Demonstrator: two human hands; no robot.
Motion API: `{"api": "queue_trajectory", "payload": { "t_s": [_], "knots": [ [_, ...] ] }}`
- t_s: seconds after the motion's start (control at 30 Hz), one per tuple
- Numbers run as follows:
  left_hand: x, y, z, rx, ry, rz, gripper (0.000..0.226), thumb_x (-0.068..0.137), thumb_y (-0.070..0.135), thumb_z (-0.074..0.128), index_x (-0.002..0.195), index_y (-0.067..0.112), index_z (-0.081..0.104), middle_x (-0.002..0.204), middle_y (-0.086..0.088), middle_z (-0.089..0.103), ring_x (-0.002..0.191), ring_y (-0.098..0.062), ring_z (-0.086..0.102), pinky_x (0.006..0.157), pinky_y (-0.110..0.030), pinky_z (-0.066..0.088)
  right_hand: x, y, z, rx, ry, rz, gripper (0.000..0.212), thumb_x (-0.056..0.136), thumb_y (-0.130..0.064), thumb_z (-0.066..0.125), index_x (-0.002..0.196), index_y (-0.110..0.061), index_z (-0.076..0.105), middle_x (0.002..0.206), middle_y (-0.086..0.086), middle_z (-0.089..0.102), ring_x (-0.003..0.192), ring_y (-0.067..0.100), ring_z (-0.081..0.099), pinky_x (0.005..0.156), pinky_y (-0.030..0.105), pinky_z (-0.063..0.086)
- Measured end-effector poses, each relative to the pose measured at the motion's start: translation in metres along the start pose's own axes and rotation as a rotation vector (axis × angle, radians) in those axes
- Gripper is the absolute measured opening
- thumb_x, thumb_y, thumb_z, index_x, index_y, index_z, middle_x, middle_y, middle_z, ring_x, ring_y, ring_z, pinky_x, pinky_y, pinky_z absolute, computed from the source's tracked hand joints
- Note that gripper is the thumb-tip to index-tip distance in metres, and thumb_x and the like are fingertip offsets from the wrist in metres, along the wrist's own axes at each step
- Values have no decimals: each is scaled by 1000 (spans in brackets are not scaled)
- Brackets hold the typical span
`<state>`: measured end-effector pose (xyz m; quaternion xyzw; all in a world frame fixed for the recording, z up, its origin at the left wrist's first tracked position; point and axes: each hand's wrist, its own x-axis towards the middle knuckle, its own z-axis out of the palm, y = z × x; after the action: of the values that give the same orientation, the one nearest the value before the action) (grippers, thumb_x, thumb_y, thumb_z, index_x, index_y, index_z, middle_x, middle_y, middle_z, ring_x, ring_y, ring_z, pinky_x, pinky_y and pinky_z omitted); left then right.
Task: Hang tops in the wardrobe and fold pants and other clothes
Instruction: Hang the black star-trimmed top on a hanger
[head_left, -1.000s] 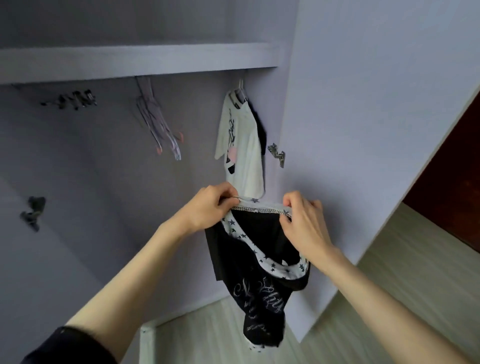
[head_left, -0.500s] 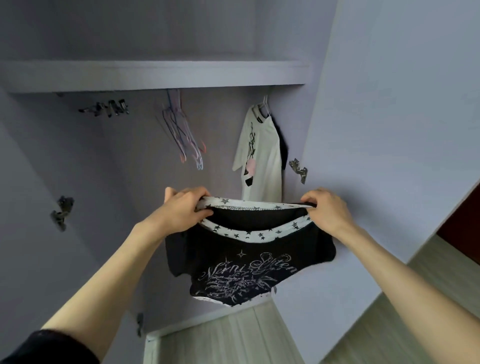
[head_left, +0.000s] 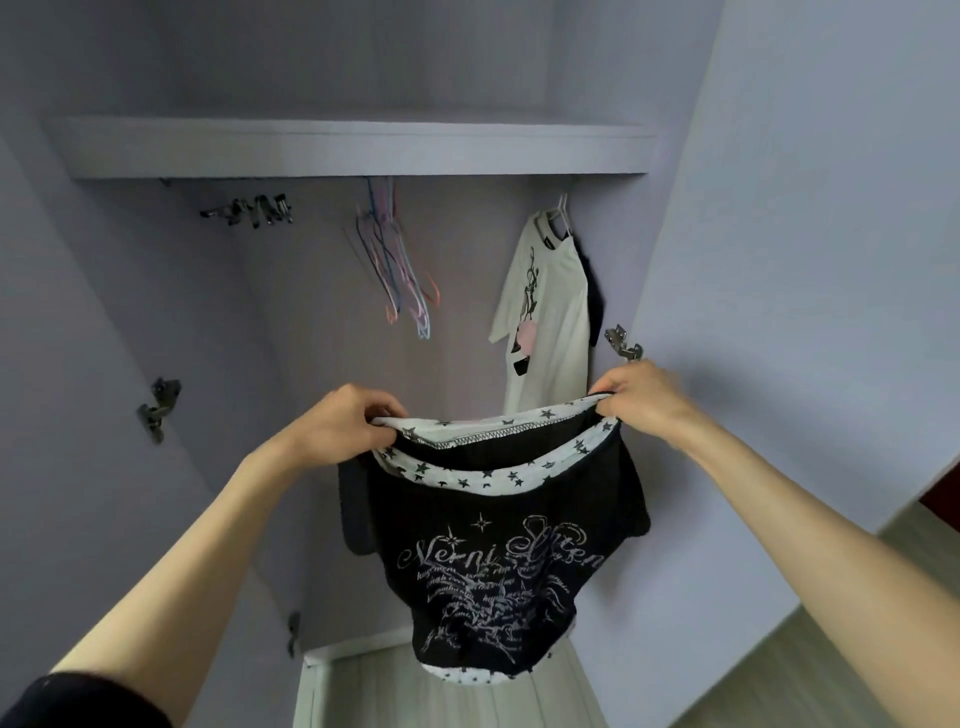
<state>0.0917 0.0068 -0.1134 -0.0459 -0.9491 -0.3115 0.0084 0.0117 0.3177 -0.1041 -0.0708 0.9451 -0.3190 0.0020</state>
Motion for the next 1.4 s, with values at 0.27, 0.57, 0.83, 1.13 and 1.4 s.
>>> {"api": "queue_trajectory", "payload": {
  "t_s": [0.27,0.57,0.83,1.13,1.4],
  "knots": [
    [-16,-10,24,-306,-208,-134,26,83,-3,55,79,18,70,65,11,66,63,0,59,59,-11,43,3,11,23,97,-294,76,30,82,5,49,101,-1,70,77,18,59,65,13,45,57,19,36],
    [3,-58,39,-342,-79,-346,13,83,9,58,87,9,70,79,-1,67,76,-12,60,68,-18,44,42,11,58,13,-302,-43,28,79,0,58,70,-25,56,75,-2,58,76,16,53,55,18,36],
    [67,-127,31,-194,-249,-380,16,83,10,66,76,25,64,71,10,58,69,-4,52,58,-7,36,131,-16,107,-225,-287,-79,15,83,-9,65,95,-16,71,101,4,70,98,20,63,82,23,45],
    [137,-185,11,-365,-176,-386,16,87,19,66,74,10,63,68,-2,50,62,-5,45,52,-12,31,219,-56,155,-298,-530,-78,25,85,-1,56,106,-9,67,104,5,63,90,13,54,66,20,40],
    [168,-204,-2,-383,41,-337,10,90,7,59,86,1,67,76,-4,57,71,-9,51,67,-20,39,288,-94,173,347,-389,194,24,97,-10,40,112,-14,58,118,12,64,93,22,60,75,28,42]
  ]
}}
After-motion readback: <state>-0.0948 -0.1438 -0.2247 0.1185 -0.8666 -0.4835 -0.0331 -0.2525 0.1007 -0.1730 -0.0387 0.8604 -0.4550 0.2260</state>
